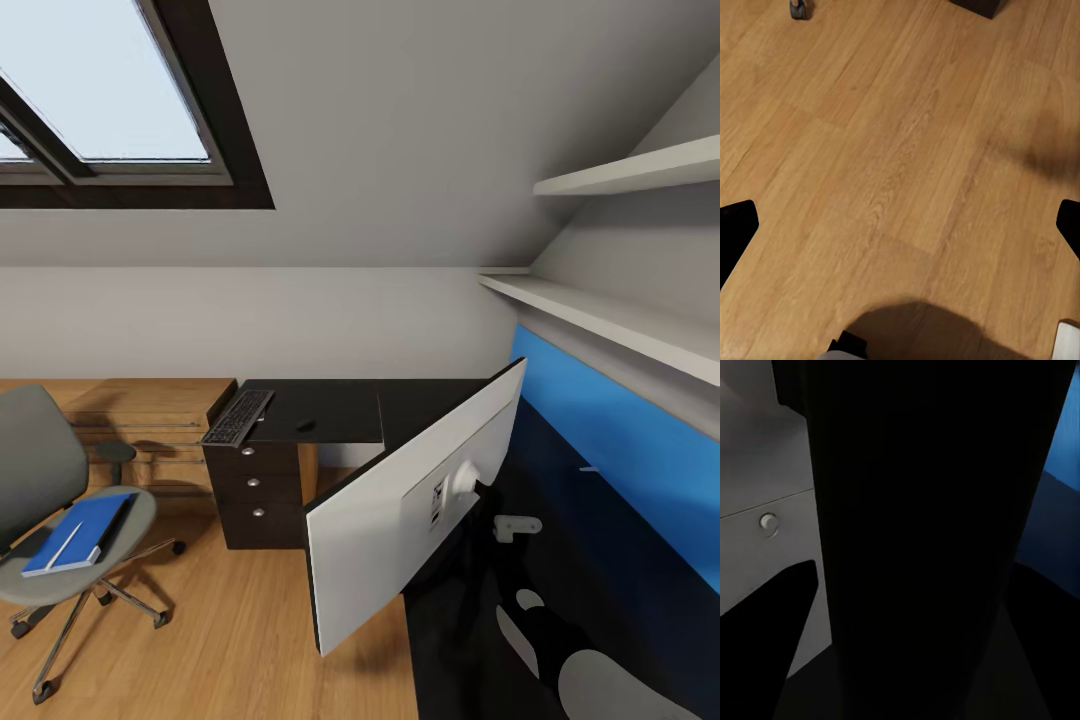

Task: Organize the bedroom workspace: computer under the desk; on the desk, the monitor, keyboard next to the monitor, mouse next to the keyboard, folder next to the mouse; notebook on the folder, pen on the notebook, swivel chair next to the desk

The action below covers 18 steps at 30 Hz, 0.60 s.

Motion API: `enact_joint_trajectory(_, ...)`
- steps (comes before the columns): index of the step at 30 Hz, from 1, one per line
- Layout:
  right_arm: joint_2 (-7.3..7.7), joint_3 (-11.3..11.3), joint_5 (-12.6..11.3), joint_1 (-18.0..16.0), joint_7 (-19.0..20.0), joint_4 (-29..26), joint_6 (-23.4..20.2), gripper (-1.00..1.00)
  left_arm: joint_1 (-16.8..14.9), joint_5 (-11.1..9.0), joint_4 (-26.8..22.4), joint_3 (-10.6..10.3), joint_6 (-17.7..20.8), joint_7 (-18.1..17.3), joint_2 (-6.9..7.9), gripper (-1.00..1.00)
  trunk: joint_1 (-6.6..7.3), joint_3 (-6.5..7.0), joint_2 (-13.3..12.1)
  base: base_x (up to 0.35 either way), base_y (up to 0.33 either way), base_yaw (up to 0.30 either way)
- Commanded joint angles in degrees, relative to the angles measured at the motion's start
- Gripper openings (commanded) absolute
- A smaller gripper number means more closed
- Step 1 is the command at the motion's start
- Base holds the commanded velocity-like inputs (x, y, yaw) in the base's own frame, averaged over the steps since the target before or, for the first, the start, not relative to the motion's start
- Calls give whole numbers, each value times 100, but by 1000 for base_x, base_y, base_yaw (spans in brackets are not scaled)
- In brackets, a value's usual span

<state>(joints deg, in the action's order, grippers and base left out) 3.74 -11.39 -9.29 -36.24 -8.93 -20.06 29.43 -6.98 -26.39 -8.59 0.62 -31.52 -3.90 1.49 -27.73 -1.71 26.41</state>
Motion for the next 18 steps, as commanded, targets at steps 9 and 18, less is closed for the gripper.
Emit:
enact_joint_trajectory(9, 4, -56, -56, -6, -12, 2, 19, -100, -6, -42, 6, 8, -13, -41, 0, 100, -3, -13, 12, 0, 0, 0)
enact_joint_trajectory(18, 4, -56, -56, -6, -12, 2, 19, -100, -6, -42, 6, 9, -13, -41, -1, 100, -3, -13, 12, 0, 0, 0)
